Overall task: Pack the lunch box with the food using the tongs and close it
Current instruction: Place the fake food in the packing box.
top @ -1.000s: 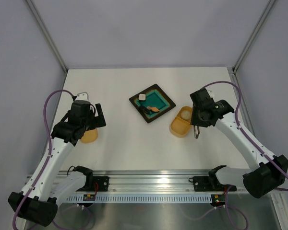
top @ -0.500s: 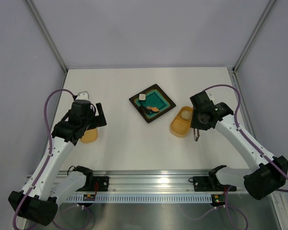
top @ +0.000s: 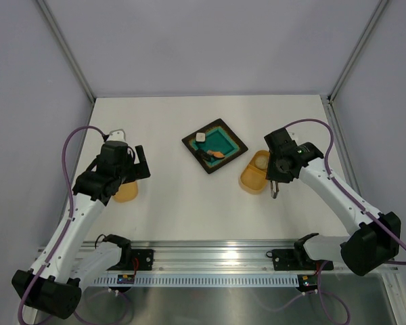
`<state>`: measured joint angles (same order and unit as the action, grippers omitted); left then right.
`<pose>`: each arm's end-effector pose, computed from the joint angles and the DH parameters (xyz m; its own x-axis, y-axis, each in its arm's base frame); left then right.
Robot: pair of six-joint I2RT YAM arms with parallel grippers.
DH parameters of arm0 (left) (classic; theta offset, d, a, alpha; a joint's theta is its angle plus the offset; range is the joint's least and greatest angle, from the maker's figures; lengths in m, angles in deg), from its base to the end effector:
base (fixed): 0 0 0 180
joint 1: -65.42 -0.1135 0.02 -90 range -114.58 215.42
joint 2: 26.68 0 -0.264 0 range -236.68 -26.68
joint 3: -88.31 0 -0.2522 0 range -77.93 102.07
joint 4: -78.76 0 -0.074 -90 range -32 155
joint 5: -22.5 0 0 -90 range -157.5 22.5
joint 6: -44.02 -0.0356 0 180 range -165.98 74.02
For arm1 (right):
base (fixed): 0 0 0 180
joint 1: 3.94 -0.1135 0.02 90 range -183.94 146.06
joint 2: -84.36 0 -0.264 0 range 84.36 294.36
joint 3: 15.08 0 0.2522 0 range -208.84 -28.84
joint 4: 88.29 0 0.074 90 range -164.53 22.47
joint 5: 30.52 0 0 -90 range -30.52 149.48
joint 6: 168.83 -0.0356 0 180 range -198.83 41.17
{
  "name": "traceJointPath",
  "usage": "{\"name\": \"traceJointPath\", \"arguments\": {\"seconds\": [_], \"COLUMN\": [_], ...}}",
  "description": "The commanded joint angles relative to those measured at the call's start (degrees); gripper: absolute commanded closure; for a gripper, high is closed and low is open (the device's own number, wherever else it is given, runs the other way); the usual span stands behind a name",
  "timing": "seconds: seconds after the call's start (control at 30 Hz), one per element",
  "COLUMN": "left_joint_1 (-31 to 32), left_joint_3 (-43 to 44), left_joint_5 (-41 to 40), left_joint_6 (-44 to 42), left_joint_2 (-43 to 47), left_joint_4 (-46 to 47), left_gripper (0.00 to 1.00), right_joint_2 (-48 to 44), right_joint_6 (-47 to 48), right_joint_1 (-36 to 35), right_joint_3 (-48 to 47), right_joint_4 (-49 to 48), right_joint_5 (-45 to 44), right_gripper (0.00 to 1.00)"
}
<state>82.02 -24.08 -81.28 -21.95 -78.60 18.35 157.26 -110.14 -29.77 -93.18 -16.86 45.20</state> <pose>0.1722 -0.0425 0.3131 -0.6628 -0.2151 -0.7172 -0.1693 0.9761 -0.1363 0.2174 0.0955 0.2894 -0.8767 0.1351 -0.4617 0.1438 0.9895 0.0166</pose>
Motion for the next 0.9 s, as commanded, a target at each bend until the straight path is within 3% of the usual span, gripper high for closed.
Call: {"name": "traceJointPath", "arguments": {"seconds": [0.0,0.87], "left_joint_1": [0.1,0.1], "left_joint_3": [0.1,-0.3], "left_joint_5": [0.3,0.2], "left_joint_6": [0.3,0.1], "left_joint_2": [0.5,1.0], "left_joint_4": [2.1,2.0], "left_gripper": [0.01,0.01], "right_joint_2": [-0.6,-0.9], "right_joint_6": [0.2,0.0], "right_joint_1": [0.2,0.2], "right_joint_3": [-0.2,-1.8], "right_joint_4": [-1.8,-0.5], "right_joint_5": [-0.8,-1.7], "right_gripper": [0.69,0.57]}}
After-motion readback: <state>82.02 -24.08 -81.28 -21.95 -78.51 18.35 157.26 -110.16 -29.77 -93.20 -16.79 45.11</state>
